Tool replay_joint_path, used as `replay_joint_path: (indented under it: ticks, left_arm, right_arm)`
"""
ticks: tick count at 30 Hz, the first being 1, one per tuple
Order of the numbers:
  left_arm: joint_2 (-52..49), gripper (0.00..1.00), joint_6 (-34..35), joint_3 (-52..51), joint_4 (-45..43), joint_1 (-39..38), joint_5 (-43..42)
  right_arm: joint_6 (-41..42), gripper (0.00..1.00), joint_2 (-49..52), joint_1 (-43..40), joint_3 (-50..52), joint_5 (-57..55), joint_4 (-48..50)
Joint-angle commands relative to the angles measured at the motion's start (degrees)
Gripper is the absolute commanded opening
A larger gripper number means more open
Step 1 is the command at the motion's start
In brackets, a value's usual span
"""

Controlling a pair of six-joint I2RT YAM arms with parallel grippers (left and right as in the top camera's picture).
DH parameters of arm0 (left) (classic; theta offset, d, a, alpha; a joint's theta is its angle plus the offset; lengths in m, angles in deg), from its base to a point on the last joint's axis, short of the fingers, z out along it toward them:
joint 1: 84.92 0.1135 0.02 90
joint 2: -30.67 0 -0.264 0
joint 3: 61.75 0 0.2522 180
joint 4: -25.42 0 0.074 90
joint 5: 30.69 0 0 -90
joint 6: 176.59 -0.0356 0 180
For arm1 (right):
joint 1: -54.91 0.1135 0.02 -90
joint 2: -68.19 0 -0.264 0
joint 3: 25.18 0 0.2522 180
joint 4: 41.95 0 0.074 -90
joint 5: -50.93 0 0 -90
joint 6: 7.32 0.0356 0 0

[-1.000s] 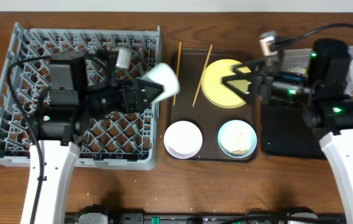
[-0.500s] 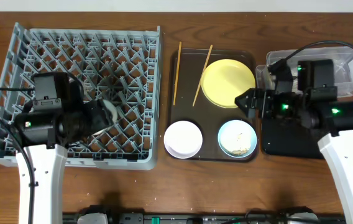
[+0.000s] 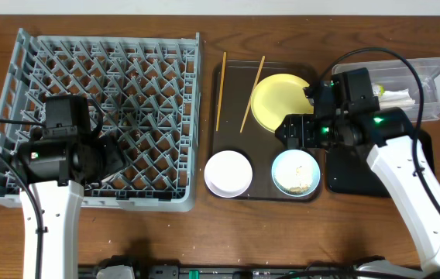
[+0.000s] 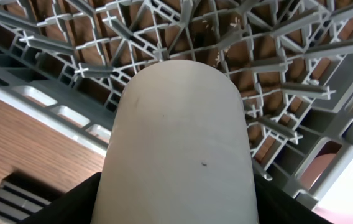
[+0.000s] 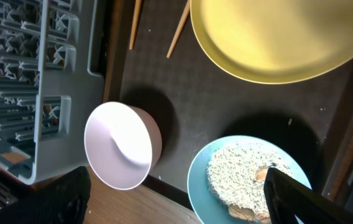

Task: Sort waste into correct bins and load items into the dishwasher
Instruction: 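Lower the pink bowl into the dish rack with the left gripper and release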

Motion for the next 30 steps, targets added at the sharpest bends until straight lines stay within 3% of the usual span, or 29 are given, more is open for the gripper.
replay_joint_path:
  ticks: [1, 9, 15, 21, 24, 26, 30]
  left_arm:
    - [0.2, 0.49, 1.1, -2.4, -0.7, 0.3, 0.4]
    - [-2.5, 0.5, 2.6, -7.3, -4.9, 0.3, 0.4]
    - [-4.8, 0.62, 4.1, -7.4, -5.5, 0.3, 0.4]
    - [-6.4, 0.67, 4.8, -7.4, -5.5, 0.3, -1.7]
    - [-6.4, 0.76, 4.8, -7.3, -5.6, 0.3, -3.7]
    - [-6.4, 0.92, 4.8, -7.0, -5.6, 0.3, -4.1]
    - [-6.4, 0.93, 3.7, -4.5, -5.0, 0.3, -4.3]
  right_arm:
    - [0.8, 0.87, 0.6, 0.5, -0.5, -0.4, 0.6]
    - [0.8, 0.87, 0.6, 0.5, -0.5, -0.4, 0.9]
    - [0.8, 0.88, 0.6, 0.5, -0.5, -0.4, 0.8]
    - [0.8, 0.88, 0.6, 0.5, -0.5, -0.3, 0.8]
    - [0.8, 0.88, 0.6, 0.5, -0.5, -0.4, 0.7]
    - [0.7, 0.89, 0.6, 0.5, -0.5, -0.4, 0.5]
    - [0.7, 0.9, 0.6, 0.5, -0.5, -0.4, -0.1]
